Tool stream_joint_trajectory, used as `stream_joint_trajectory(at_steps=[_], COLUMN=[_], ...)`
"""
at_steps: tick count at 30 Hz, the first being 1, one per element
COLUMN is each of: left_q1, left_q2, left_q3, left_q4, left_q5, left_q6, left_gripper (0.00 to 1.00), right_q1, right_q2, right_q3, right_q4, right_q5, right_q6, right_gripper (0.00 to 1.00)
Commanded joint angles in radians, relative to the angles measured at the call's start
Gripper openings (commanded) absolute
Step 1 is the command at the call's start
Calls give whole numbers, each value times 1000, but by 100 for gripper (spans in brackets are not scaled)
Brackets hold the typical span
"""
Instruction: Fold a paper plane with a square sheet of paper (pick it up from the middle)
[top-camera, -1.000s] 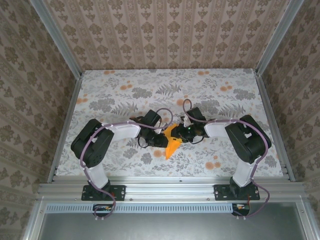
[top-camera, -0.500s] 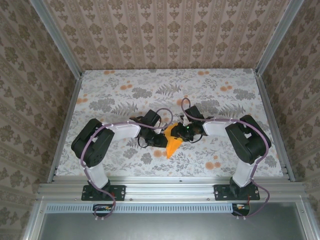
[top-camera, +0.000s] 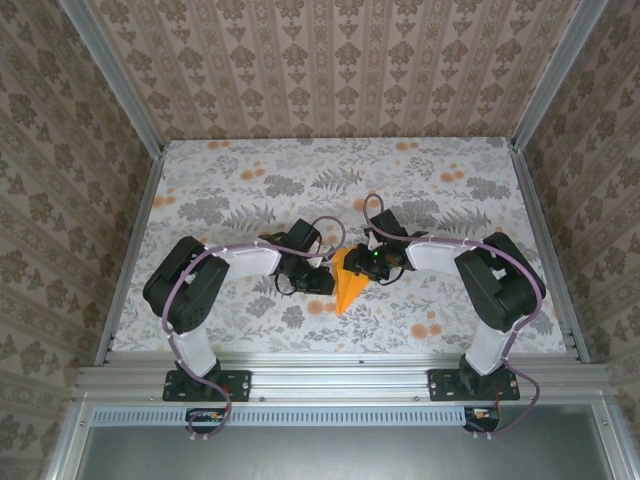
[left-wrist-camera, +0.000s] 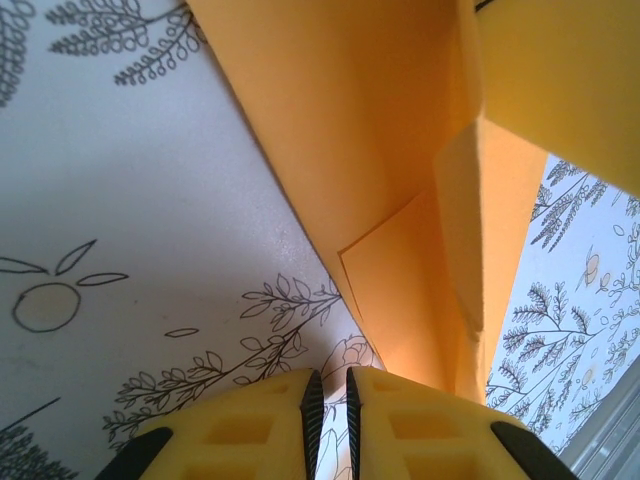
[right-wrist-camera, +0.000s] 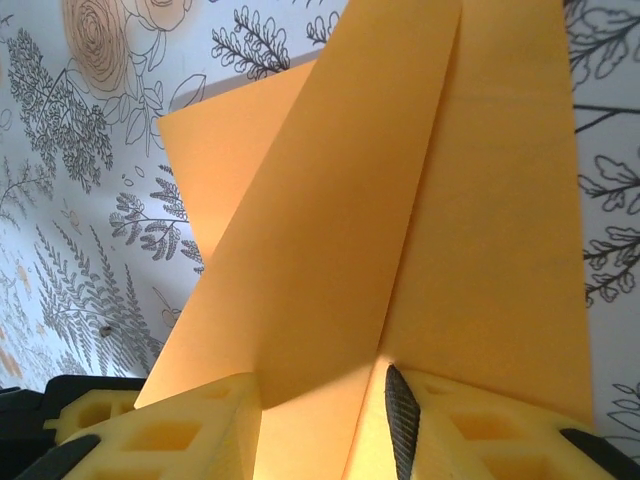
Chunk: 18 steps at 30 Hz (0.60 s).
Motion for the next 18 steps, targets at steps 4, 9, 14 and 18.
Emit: stream_joint_trajectory(at_steps=[4, 9, 14, 18], left_q1=[-4, -4, -4, -4], left_q2=[25, -60, -111, -119], left_q3=[-18, -8, 34, 58], left_q4=[14, -3, -21, -19], left_q5=[-2, 5, 17, 29], left_q6=[8, -16, -28, -33], left_gripper=[19, 23, 25, 26], right_q1=[0, 1, 1, 1], right_q2=[4, 18, 27, 31], right_q3=[-5, 3, 3, -10], right_q4=[40, 55, 64, 95], right_q5=[-16, -31, -48, -65], right_q6=[49, 54, 54, 67], right_gripper=[41, 40, 40, 39])
